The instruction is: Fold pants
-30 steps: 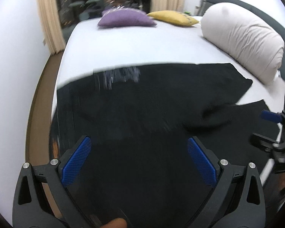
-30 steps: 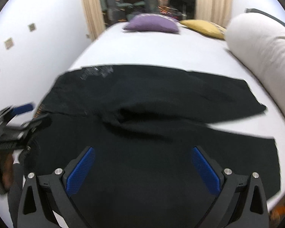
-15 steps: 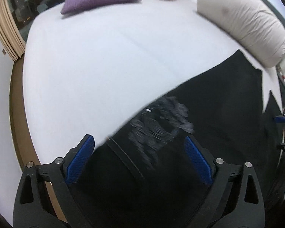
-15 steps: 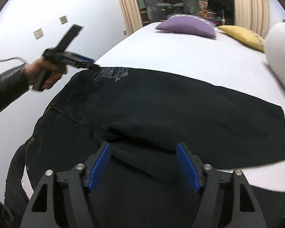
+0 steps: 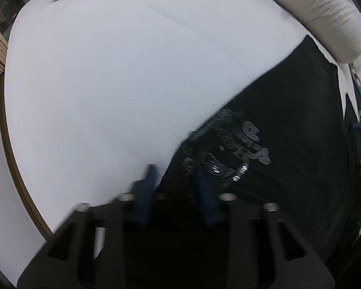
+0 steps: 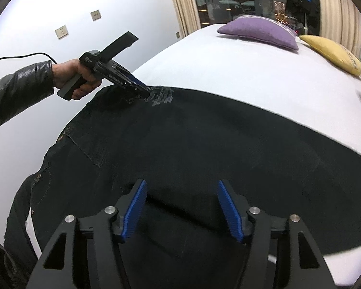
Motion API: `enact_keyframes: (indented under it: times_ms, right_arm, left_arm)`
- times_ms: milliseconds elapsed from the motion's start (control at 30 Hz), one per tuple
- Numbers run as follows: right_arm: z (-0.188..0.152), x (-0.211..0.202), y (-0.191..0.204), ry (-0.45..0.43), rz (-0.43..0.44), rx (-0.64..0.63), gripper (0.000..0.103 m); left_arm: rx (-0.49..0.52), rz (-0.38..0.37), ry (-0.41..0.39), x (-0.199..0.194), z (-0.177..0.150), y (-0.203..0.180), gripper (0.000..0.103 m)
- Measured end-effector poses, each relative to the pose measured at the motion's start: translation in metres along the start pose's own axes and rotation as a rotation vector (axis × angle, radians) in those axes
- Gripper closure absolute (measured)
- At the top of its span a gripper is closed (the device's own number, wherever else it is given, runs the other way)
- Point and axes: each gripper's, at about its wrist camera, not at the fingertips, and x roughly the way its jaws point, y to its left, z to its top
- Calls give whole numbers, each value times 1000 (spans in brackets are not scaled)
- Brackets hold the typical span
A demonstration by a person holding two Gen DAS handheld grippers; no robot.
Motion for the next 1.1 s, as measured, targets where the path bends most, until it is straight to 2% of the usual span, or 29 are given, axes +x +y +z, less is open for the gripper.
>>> enact_keyframes:
  times_ms: [100,167,300,367,500,733,767,800,833,933,1000,1100]
  right_arm:
    - [20,5,2,-5,-3,-57,39]
    - [40,11,2,-4,-18,-117,39]
    - [81,30,1,17,-23,-223,51]
    - [103,45,-2,36,-28,-259,52]
    - [130,82,-8,108,-69,-331,52]
    - [149,126,-24,207,-101,-364,53]
    - [150,131,-25,228,-97,-360,66]
    - [149,135,-27,253,-83,-350,87]
    - [148,138,-26,267,-74,-342,91]
    - [141,135,-25,268,-51,-308,97]
    - [140,128,-27,244,-37,-240,98]
    - [141,120,-27,201,-11,-118,98]
  left_arm:
    - [15,56,-35,-8,-1,-4,93]
    - [24,99,-97,-21,-13,-12,94]
    - [56,180,-195,-41,-26,-22,95]
    - [69,213,-249,-54,-35,-27,95]
    - [94,247,-306,-69,-53,-48,95]
    - [103,243,-336,-74,-59,-43,95]
    - [96,239,-341,-75,-61,-56,95]
    - [90,236,-343,-78,-68,-67,95]
    - [87,234,-346,-78,-68,-69,95]
    - [77,237,-357,-82,-73,-81,95]
    - [63,231,-366,-88,-86,-96,95]
    - [54,233,-374,-93,-86,-104,95]
